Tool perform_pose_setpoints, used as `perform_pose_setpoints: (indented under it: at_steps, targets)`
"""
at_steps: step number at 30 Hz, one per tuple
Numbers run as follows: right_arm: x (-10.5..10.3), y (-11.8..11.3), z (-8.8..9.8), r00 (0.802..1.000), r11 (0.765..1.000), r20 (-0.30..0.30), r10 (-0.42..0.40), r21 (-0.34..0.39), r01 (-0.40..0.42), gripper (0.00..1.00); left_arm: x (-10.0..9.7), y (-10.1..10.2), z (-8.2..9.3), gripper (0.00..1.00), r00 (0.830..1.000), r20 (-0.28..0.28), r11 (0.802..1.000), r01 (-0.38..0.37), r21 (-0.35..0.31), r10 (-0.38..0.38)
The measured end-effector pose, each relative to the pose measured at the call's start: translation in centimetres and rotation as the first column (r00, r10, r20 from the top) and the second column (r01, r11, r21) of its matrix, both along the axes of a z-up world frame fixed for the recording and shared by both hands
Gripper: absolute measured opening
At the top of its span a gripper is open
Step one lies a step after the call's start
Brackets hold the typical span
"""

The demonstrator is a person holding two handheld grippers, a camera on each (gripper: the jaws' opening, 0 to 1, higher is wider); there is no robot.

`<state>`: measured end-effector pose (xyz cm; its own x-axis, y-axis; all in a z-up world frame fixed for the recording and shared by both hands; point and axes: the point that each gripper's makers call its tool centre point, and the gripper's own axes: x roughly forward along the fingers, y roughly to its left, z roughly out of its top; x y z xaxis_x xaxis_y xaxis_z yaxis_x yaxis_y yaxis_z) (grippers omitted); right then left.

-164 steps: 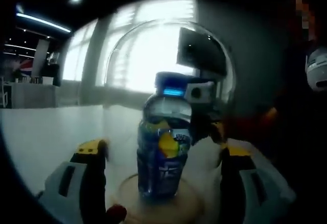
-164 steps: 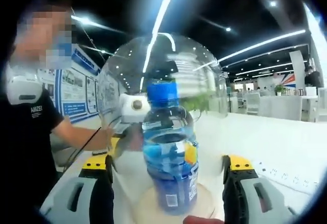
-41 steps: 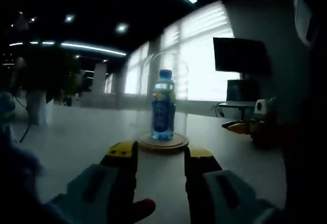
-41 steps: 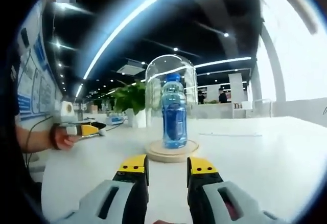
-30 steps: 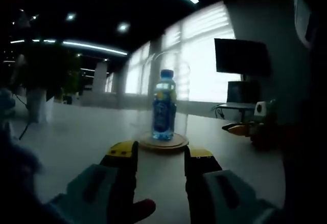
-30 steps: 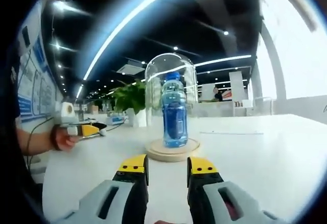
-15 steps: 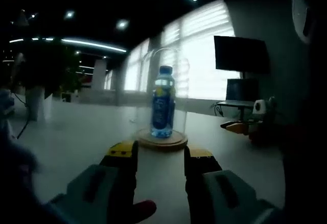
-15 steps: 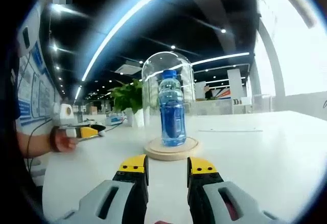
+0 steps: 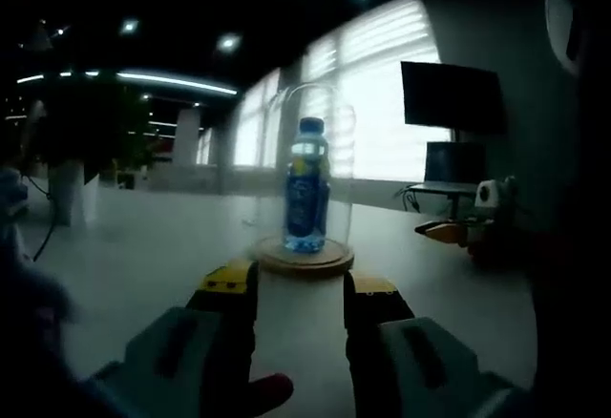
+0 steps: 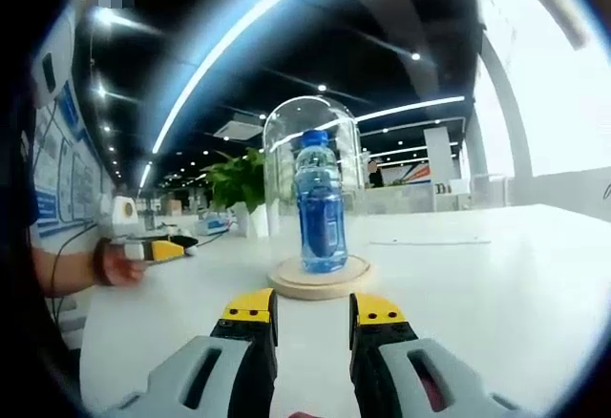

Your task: Open the cover put in the Mizone put the cover back on

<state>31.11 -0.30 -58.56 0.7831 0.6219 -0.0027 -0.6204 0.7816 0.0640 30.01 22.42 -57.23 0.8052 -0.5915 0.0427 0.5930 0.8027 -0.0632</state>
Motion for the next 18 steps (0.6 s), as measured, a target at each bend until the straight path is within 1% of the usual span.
perform_pose_setpoints:
  at_steps: [5, 8, 12, 18]
  targets:
    - [-0.23, 0.36, -0.07, 1.0, 1.0, 0.015, 0.006, -0.031, -0.005, 0.21, -0.09, 0.03, 0.13, 0.29, 1.0, 0.02, 1.0, -0.013, 0.021, 0.013]
    - [-0.21, 0.31, -0.1, 1.0, 0.999, 0.013, 0.004, -0.033, -0.004, 0.21, -0.1, 0.04, 0.05, 0.29, 1.0, 0.022, 0.999, -0.016, 0.032, 0.015]
    - [-0.16, 0.21, -0.12, 1.0, 0.999, 0.014, -0.003, -0.036, 0.004, 0.21, -0.05, 0.13, 0.03, 0.29, 1.0, 0.021, 0.999, -0.021, 0.03, 0.02]
    - [-0.07, 0.27, -0.37, 1.0, 0.998, 0.016, -0.008, -0.06, 0.008, 0.21, 0.1, 0.16, -0.24, 0.29, 1.0, 0.012, 0.999, -0.023, 0.036, 0.022]
